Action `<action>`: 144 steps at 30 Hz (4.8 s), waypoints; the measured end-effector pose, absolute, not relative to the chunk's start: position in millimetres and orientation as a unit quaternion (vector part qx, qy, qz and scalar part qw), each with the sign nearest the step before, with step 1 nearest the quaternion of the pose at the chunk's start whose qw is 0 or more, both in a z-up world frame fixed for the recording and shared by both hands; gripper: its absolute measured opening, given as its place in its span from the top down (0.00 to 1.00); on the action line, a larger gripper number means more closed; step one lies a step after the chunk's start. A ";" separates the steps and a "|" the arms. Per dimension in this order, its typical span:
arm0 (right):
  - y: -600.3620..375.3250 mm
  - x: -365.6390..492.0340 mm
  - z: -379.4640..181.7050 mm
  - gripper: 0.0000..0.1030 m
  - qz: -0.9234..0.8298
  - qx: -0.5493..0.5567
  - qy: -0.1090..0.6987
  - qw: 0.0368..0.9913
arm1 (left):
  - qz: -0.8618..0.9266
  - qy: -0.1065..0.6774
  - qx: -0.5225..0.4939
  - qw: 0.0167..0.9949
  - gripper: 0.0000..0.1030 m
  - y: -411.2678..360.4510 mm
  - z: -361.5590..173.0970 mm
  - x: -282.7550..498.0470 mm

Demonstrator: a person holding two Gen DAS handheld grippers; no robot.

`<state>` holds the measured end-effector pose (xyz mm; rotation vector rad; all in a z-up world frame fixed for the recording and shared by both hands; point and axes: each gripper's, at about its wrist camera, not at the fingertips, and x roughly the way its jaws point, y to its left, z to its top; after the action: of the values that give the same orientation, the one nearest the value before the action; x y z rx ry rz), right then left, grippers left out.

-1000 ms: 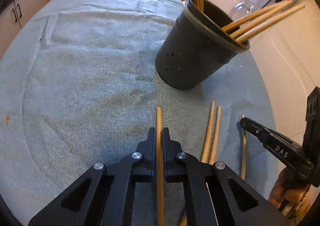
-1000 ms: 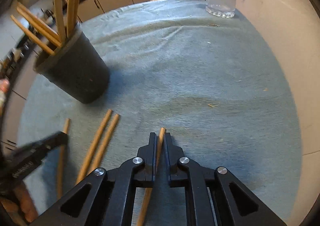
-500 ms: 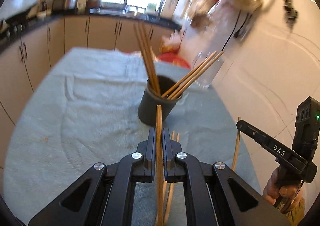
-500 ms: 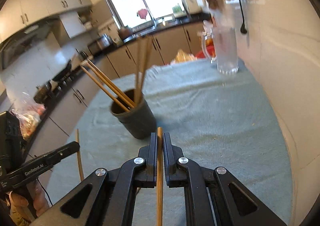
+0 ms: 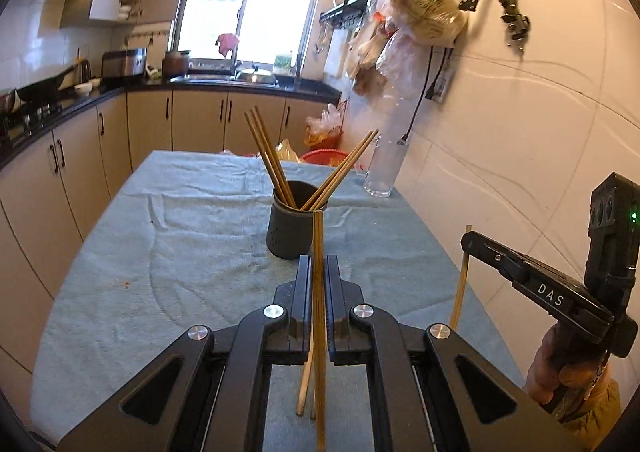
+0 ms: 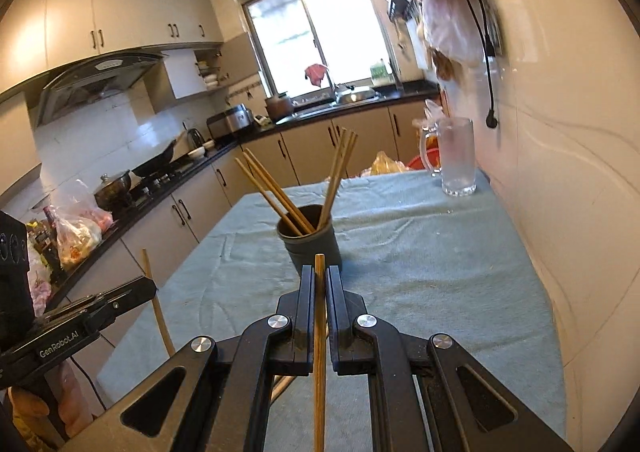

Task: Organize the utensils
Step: 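Lift both held chopsticks and carry them above the black holder cup, then open the left tool over the holder while the right tool releases its chopstick, then lower both open tools to the last chopsticks on the towel, then close the left tool on a chopstick while the right tool grasps another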

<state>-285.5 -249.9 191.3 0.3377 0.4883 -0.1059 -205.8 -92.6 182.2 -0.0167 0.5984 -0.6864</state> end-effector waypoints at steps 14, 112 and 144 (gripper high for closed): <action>-223.6 -330.2 216.5 0.94 -0.044 0.133 0.210 0.968 | -0.331 0.257 -0.007 0.908 0.95 -72.3 197.4 -242.4; -250.3 -246.0 225.7 0.45 -0.093 0.123 0.199 0.968 | -0.281 0.310 -0.020 0.908 0.44 -95.0 175.5 -136.3; -268.6 -225.4 98.0 0.45 -0.029 0.214 0.393 0.894 | -0.249 0.537 0.049 0.804 0.94 -165.0 25.3 -83.1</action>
<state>-225.4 -268.6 98.0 0.4443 0.8144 -0.0603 -83.1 -165.0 25.3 0.1044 1.1509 -0.5329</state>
